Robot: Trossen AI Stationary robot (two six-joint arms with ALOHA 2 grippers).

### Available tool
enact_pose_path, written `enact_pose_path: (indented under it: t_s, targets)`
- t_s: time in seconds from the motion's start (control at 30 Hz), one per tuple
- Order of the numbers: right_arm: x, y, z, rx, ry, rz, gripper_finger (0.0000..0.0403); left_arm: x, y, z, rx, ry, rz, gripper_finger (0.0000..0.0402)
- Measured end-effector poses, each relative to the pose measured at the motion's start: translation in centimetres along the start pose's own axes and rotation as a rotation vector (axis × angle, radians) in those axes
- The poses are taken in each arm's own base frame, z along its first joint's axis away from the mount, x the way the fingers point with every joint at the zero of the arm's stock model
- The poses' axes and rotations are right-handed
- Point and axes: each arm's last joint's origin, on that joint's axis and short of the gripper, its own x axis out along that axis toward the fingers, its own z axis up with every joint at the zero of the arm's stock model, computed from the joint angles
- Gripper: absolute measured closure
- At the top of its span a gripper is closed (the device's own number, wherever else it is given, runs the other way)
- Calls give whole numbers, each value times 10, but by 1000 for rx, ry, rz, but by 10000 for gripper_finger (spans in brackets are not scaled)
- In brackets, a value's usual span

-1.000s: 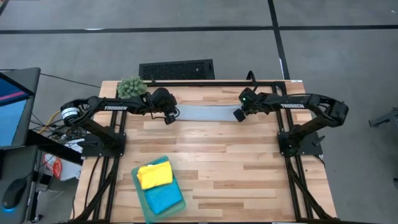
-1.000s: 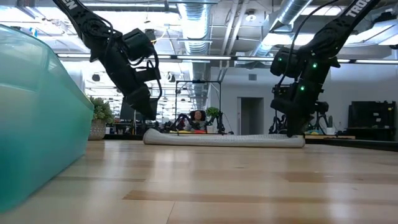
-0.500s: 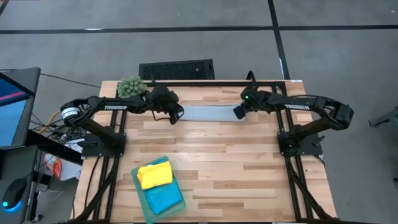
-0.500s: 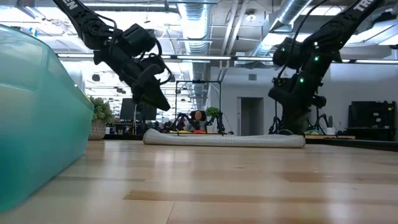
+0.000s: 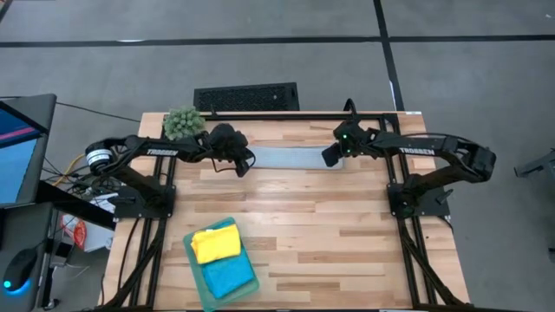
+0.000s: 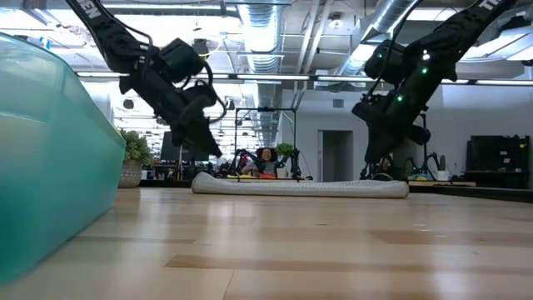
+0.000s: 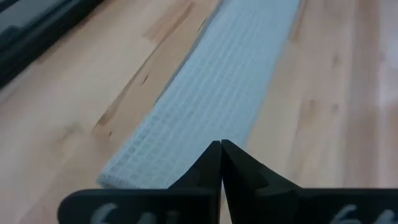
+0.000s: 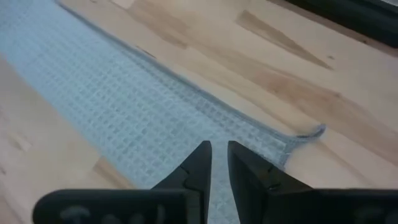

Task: Fold microfiber towels
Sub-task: Fold the gray towel and put into the bin

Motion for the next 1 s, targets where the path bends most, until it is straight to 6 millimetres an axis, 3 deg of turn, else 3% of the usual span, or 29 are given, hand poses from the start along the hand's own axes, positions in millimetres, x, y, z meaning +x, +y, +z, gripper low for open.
enact_pose_path:
  t_s: [0.4, 0.8, 1.0]
  targets:
    - [4, -4, -13, 39, 133, -59, 326, 49, 7, -42, -123, 248, 83, 401]
    - [13, -9, -36, 110, 208, -130, 326, 46, 2, -44, -185, 267, 56, 401]
    - [23, -6, -45, 138, 238, -143, 326, 47, -12, -45, -169, 279, -1, 401]
